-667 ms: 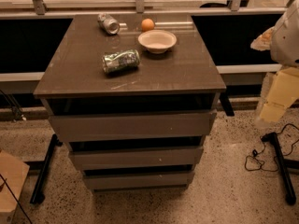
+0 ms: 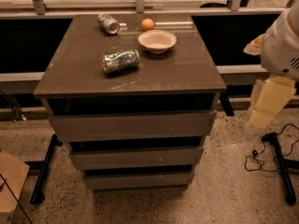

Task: Open top drawer

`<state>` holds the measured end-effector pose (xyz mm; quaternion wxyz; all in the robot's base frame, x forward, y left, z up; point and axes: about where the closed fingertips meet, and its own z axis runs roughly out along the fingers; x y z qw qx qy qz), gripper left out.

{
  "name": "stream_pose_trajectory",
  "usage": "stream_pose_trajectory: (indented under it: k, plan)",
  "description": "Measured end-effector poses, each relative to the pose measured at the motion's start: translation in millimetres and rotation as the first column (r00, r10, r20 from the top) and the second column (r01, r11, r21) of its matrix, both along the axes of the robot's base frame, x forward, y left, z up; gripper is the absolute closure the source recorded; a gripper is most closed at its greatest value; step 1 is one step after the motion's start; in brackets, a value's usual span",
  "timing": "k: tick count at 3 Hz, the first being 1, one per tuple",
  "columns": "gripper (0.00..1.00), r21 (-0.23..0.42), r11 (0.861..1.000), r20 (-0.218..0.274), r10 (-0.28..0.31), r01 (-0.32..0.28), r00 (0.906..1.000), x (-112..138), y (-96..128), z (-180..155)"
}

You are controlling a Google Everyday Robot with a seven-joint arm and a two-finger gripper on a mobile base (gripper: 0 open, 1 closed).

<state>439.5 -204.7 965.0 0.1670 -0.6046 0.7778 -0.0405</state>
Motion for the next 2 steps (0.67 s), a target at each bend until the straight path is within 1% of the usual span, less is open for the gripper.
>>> stream_pose_trajectory:
  k: [1,2]
  plan:
    - [0.0,0.033,0.999,0.021,0.029,-0.029,0.9994,3,30,-28]
    - [0.0,0.129,0.99,0.059,0.049,-0.056,0.9971,15,58,-61]
